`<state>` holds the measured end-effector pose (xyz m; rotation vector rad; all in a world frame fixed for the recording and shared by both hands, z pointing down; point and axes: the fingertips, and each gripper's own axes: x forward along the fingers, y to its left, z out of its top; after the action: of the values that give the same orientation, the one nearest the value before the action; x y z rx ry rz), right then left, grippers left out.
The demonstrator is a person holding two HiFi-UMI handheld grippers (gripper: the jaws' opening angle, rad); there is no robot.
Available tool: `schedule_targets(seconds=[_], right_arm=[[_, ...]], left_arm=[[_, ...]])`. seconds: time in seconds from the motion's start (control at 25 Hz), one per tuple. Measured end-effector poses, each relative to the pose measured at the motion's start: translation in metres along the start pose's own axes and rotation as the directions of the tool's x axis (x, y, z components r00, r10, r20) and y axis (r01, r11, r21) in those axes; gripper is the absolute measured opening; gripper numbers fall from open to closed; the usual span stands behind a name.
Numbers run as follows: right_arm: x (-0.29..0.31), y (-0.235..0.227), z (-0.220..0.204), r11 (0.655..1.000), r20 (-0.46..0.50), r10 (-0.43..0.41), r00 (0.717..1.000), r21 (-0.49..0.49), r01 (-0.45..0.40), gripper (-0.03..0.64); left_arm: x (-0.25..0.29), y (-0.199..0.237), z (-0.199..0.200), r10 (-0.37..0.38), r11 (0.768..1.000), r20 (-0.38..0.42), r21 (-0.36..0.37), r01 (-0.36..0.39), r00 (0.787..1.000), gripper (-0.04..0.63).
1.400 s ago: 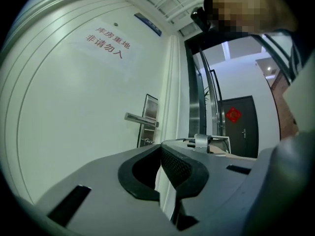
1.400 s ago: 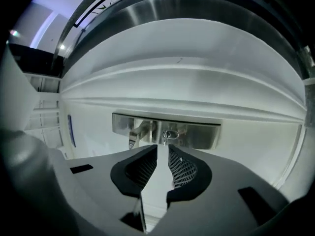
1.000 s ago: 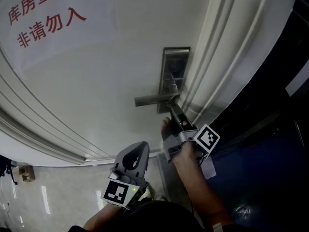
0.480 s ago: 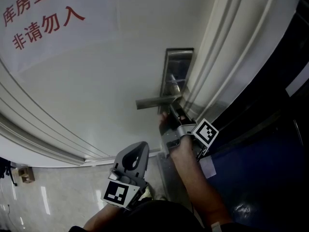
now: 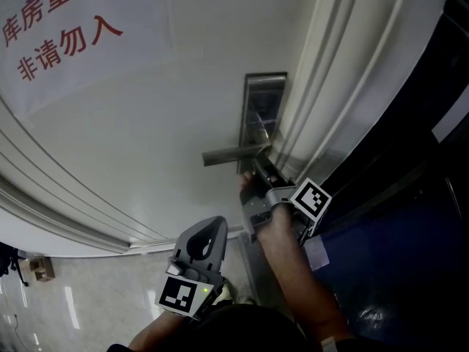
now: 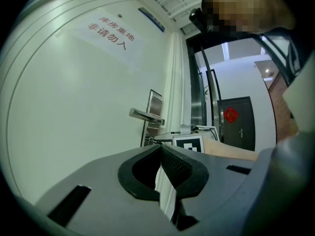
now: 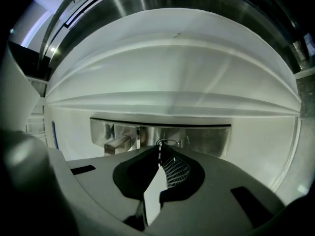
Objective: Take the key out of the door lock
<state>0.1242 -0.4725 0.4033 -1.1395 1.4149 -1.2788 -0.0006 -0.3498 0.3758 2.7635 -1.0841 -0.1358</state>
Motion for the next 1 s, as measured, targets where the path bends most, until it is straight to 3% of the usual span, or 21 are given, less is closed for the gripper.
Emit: schedule_targets(seconds=[1.0], right_arm=[[-0.072,0.001,-0.011,1.000,-0.073,0.018,0.997,0.002,-0.018,0.020]], left_arm=[[-0.011,-0.042,0.003,-0.009,1.000,0.007,0.017,0.009,1.000,0.006]])
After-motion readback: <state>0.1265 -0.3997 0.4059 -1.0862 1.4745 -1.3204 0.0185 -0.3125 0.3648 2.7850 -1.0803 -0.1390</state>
